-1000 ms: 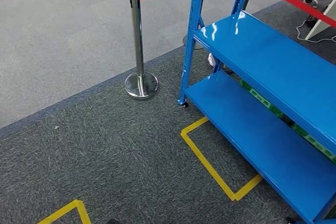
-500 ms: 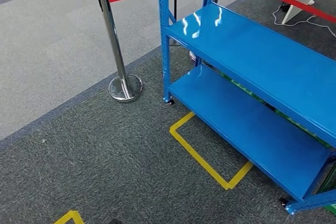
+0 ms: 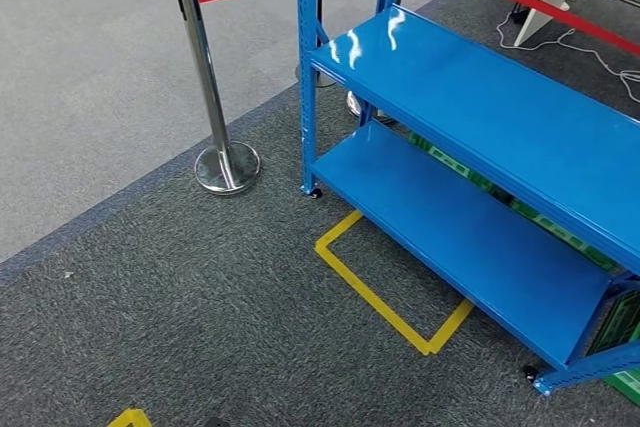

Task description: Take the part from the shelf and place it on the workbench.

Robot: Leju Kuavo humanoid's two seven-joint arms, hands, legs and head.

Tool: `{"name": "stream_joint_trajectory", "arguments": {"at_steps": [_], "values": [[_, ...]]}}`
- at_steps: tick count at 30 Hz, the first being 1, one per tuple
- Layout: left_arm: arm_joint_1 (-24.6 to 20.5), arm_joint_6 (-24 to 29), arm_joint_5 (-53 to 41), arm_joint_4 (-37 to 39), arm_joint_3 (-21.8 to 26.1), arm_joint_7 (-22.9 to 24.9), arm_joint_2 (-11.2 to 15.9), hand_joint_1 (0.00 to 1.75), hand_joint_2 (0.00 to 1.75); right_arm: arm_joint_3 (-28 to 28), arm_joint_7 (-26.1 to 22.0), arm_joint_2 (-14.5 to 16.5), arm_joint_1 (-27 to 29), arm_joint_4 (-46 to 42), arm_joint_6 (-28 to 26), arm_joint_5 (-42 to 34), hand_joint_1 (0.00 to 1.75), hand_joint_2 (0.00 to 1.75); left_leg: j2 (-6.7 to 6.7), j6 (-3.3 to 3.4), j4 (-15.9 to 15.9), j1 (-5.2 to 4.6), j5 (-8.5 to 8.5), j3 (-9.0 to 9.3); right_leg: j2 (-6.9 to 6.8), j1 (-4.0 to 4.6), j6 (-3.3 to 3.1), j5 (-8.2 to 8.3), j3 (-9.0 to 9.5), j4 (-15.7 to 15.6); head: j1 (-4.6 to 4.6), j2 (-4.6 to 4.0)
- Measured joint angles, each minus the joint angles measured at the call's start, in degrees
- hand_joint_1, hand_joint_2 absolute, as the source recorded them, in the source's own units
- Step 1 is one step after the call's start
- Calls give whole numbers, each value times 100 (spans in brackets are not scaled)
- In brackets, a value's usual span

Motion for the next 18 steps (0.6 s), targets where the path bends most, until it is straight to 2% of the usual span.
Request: {"name": "stream_joint_trajectory", "arguments": {"at_steps": [3,4,5,6,7,9,10,11,13,14,16,17,18], "values": [[4,6,-1,0,0,1,1,0,0,-10,29,0,-14,0,-24,-50,0,0,107,62,-3,-28,-5,-2,-55,8,11,-547,-493,1092,27,0],[7,6,-1,0,0,1,1,0,0,-13,33,0,-10,0,-26,-59,0,0,149,70,-2,-38,-10,0,-59,10,8,-621,-611,1349,27,0],[9,6,-1,0,0,2,2,0,0,-16,40,0,-4,0,-28,-64,0,0,191,74,-1,-47,-14,3,-65,12,0,-592,-635,1412,27,0],[10,6,-1,0,0,2,3,0,0,-20,46,0,2,0,-29,-67,0,0,233,74,-1,-52,-20,11,-83,15,-14,-452,-538,1232,27,0],[9,6,-1,0,0,2,2,0,0,-23,51,0,3,0,-30,-70,0,0,273,67,0,-55,-28,24,-153,21,-32,-248,-342,862,29,0],[13,6,-4,0,0,2,2,0,0,-28,56,1,-22,0,-31,-74,0,0,359,28,12,-76,-53,50,-420,62,-77,24,43,111,33,0],[15,6,-6,0,0,2,4,0,0,-29,56,1,-39,0,-32,-78,0,0,407,-1,19,-92,-64,58,-511,84,-102,74,142,-99,32,0],[18,6,-7,0,-1,2,5,0,0,-31,56,1,-53,0,-34,-83,0,0,461,-26,24,-105,-71,63,-533,106,-126,71,162,-172,30,0],[12,6,-7,0,-1,2,7,0,0,-40,56,1,-51,0,-37,-91,0,0,561,-88,22,-103,-89,78,-387,112,-188,102,143,-196,27,0],[5,6,-7,0,-1,2,6,0,0,-46,57,1,-41,0,-39,-94,0,0,512,-121,62,-89,-136,70,-320,106,-218,117,141,-209,23,0],[-7,6,-8,0,-2,2,3,0,0,-53,61,1,-32,0,-41,-100,0,0,268,-181,444,-68,-392,-94,-192,84,-277,149,142,-235,9,0],[-6,6,-9,0,-2,2,2,0,0,-54,62,1,-35,0,-42,-101,0,0,132,-193,792,-65,-573,-261,-127,81,-293,157,132,-235,1,0],[0,6,-9,0,-2,2,2,0,0,-54,63,2,-41,0,-42,-101,0,0,62,-197,1168,-66,-731,-452,-53,80,-305,165,120,-235,-3,0]]}}
